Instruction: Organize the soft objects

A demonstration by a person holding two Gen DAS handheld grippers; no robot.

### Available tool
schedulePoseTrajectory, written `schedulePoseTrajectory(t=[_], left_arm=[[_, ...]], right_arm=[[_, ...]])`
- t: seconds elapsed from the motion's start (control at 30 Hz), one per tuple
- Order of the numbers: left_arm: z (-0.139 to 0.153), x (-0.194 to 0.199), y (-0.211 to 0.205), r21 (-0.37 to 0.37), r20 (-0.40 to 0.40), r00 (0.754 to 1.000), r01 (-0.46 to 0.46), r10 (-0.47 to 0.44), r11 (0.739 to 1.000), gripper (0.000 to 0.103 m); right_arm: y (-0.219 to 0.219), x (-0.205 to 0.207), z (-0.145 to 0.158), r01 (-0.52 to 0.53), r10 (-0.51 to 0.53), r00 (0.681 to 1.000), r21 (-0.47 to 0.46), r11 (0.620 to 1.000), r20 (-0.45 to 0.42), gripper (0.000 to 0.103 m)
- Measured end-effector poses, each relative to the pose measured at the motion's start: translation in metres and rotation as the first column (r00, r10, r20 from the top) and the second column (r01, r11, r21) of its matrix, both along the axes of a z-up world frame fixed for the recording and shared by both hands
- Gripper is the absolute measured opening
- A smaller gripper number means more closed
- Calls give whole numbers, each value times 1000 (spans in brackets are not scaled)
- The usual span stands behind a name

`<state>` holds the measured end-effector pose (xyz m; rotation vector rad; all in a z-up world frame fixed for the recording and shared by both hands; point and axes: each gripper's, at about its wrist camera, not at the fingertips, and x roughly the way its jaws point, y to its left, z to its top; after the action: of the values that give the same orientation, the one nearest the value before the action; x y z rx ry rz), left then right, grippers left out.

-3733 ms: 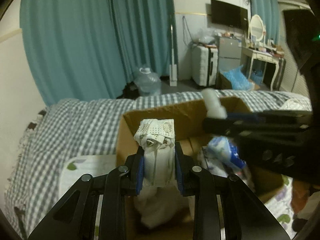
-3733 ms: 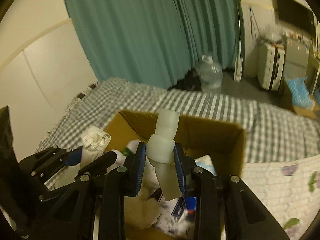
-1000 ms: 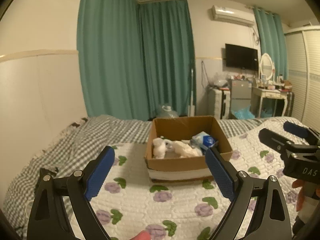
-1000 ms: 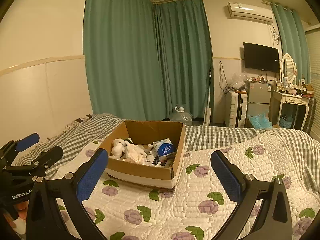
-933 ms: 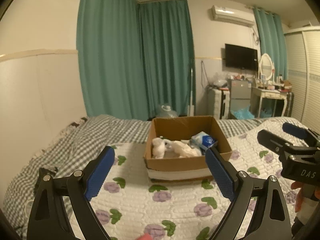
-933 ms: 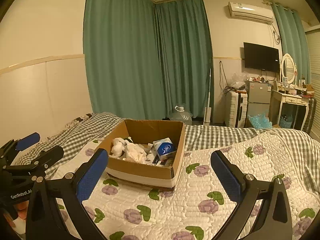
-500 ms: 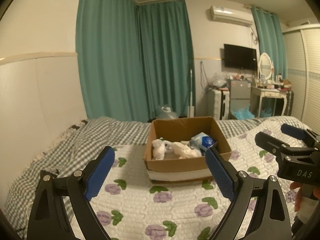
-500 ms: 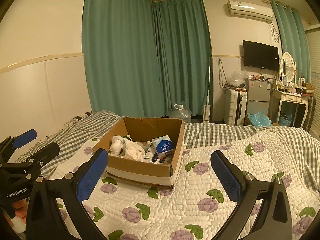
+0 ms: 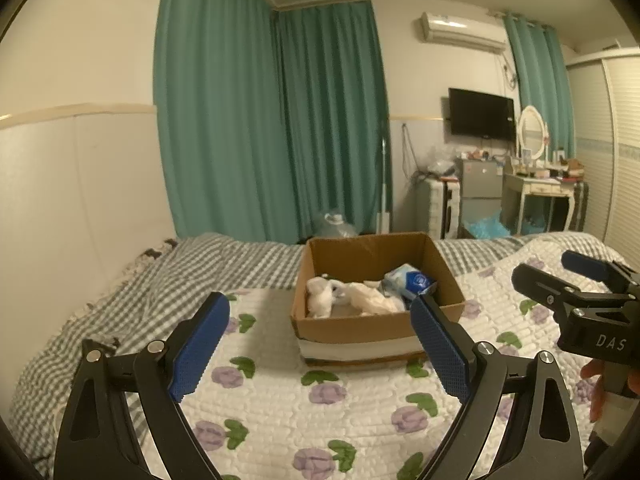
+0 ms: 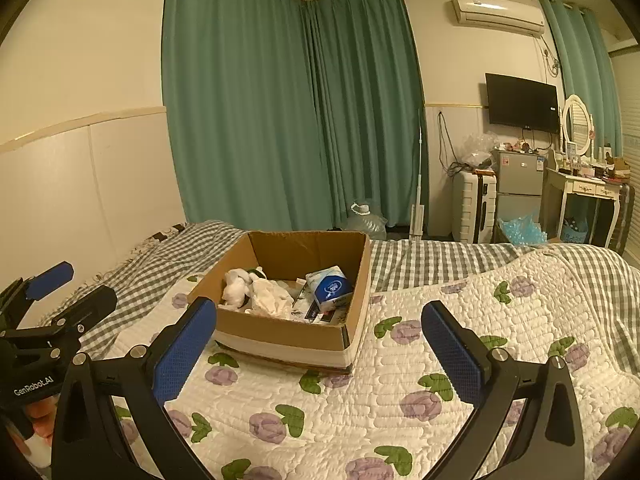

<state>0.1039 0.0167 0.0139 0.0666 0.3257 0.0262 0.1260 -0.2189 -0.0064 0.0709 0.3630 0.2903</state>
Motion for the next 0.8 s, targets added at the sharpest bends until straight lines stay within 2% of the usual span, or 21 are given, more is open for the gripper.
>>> schedulePoseTrajectory(t=[0.8], left_arm=[[-1,-3,1,4,-4,1000,-13,13,1000,93]], right_arm=[[0,0,-2,0,0,1000,-5,1000,-3,103]])
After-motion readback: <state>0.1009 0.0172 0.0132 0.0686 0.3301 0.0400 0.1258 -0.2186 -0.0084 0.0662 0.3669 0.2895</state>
